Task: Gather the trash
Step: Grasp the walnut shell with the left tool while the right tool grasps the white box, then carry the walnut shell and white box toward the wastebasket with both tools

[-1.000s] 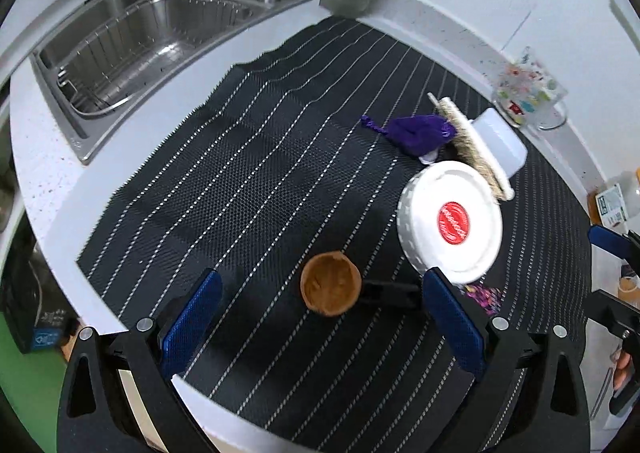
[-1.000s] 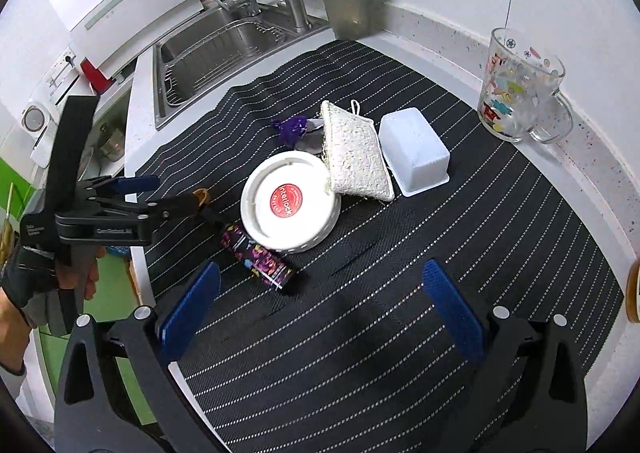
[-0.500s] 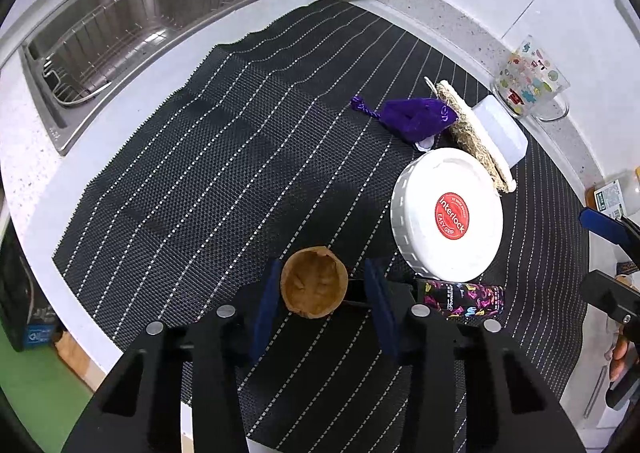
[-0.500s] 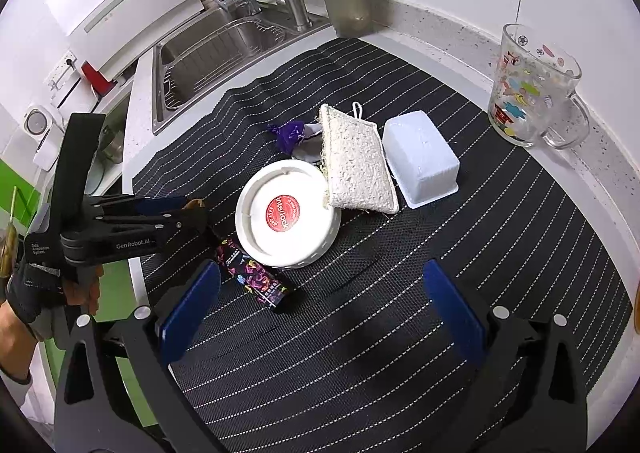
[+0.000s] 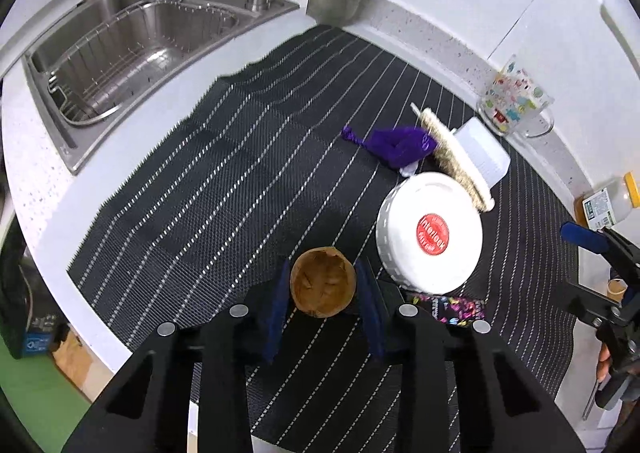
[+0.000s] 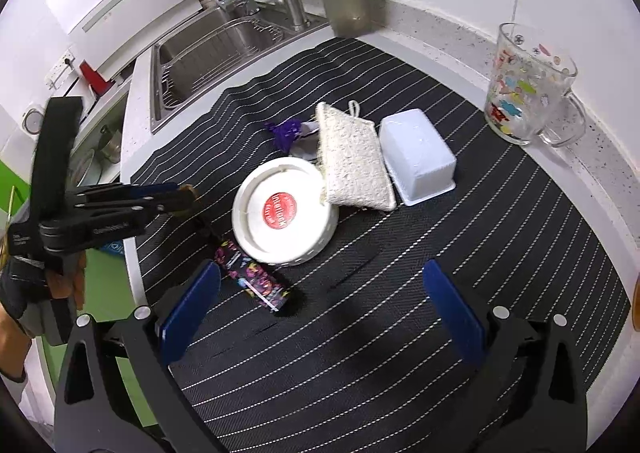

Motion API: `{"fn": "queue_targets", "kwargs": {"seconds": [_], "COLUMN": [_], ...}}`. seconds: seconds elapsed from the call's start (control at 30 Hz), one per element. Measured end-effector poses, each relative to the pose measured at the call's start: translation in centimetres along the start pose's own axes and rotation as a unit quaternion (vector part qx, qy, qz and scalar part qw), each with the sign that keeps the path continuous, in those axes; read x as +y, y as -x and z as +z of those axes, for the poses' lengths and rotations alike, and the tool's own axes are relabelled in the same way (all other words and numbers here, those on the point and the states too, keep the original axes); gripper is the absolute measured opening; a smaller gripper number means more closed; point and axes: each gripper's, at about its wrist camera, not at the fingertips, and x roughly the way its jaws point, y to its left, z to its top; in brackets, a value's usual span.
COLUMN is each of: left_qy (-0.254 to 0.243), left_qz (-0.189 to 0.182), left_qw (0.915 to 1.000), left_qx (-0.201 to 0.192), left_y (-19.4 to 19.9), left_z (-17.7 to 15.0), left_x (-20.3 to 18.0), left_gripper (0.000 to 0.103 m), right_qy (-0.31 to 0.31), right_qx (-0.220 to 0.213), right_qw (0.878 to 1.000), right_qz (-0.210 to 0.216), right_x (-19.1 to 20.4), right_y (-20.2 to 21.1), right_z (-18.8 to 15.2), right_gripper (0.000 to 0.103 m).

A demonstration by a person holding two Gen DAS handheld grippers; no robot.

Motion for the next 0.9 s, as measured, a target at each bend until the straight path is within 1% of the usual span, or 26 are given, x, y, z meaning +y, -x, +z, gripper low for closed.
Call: {"fn": "queue_targets", "kwargs": {"seconds": [0.1,0.27,0.4,0.57,0.63,0.7,0.77,0.8,0.83,0.9], "left_qy": [-0.006,-0.014,-0.016,-0.011,-0.008,-0.005,0.0,0.002,0.003,0.003], "left_qz": [0.0,0.0,0.0,0.002,0.002,0.003,0.002,0.001,0.0,-0.001], "left_qw": [0.9999,0.9997,0.9995,0.9996,0.9996,0.9997,0.9998,0.9998,0.9998,0.9998], "left_qx": [-0.009,-0.022,-0.029,-0.027,-0.025,-0.024,-0.022,-0.021,-0.02,-0.018], "left_y": [0.8,1.6,1.9,1.3,0.9,0.6,0.4,0.3,0.3,0.3], "left_z": [0.6,1.7,2.5,3.3,3.6,3.7,3.9,3.9,3.9,3.9], "left_x": [-0.2,-0.6,-0.7,-0.5,-0.3,-0.2,-0.1,0.0,0.0,-0.1], "left_gripper": [0.033,0.033,0.033,0.033,0.033,0.033,0.033,0.033,0.033,0.033], "right_qy": [-0.003,0.0,0.003,0.01,0.013,0.013,0.014,0.015,0.019,0.024], "right_qx": [-0.005,-0.012,-0.008,0.008,0.018,0.027,0.035,0.038,0.041,0.037], "right_qw": [1.0,0.999,0.999,0.999,0.999,0.999,0.999,0.999,0.999,0.999], "right_qz": [-0.01,-0.029,-0.039,-0.042,-0.043,-0.04,-0.035,-0.033,-0.03,-0.026], "right_x": [-0.7,-2.3,-3.9,-5.5,-6.1,-6.7,-7.1,-7.1,-7.1,-6.9], "right_y": [0.2,-0.4,-2.2,-5.2,-6.3,-7.5,-8.2,-8.5,-8.6,-8.4], "right_z": [0.6,2.6,4.6,6.2,6.6,7.0,7.2,7.2,7.3,7.3], "right_gripper": [0.1,0.1,0.099,0.098,0.088,0.08,0.069,0.058,0.049,0.046]}}
